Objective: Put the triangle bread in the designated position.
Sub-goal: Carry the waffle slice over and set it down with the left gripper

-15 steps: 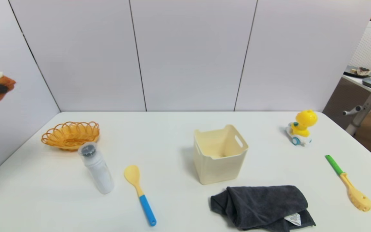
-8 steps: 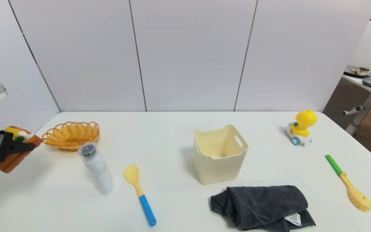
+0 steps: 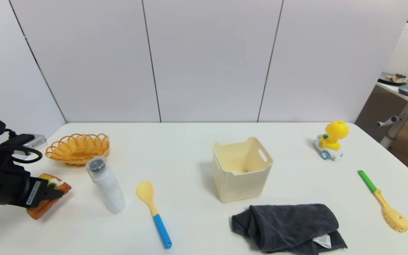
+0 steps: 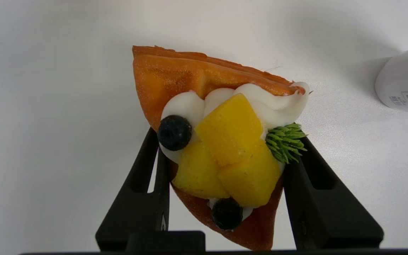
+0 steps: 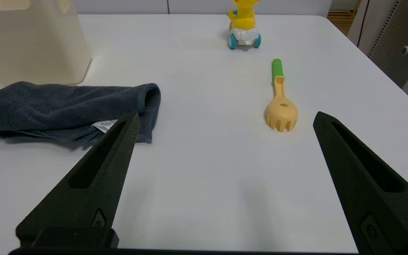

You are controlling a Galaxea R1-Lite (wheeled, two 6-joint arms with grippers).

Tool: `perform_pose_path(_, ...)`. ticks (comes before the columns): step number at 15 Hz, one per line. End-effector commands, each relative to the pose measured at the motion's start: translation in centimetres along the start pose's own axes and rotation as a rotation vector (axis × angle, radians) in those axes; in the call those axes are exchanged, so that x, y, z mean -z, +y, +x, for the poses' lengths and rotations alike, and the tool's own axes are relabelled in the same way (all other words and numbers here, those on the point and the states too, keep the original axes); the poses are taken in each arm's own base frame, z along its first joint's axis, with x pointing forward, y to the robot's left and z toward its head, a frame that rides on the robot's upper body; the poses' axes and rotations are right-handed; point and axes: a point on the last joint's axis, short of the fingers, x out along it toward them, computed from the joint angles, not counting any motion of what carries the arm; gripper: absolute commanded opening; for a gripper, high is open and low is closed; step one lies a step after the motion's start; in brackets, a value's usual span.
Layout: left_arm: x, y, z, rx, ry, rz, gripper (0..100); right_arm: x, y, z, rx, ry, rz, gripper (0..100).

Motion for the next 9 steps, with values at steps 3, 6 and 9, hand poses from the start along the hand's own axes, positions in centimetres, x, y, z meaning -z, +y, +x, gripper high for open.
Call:
perform_pose_path(3,0.0,0.5,3.2,0.031,0.077,0.022,0,0.0,0.0,0.0,-0.002,0.002,0.000,100)
perform_pose_path(6,-0.3,0.7,3.6,0.024,0.057,0.024,0,0.0,0.0,0.0,0.000,0.002,0.000,100)
perform_pose_path(9,-0.5,0.7,3.4,0.019,0.043,0.028,100,0.0,0.0,0.0,0.000,0.002,0.000,100)
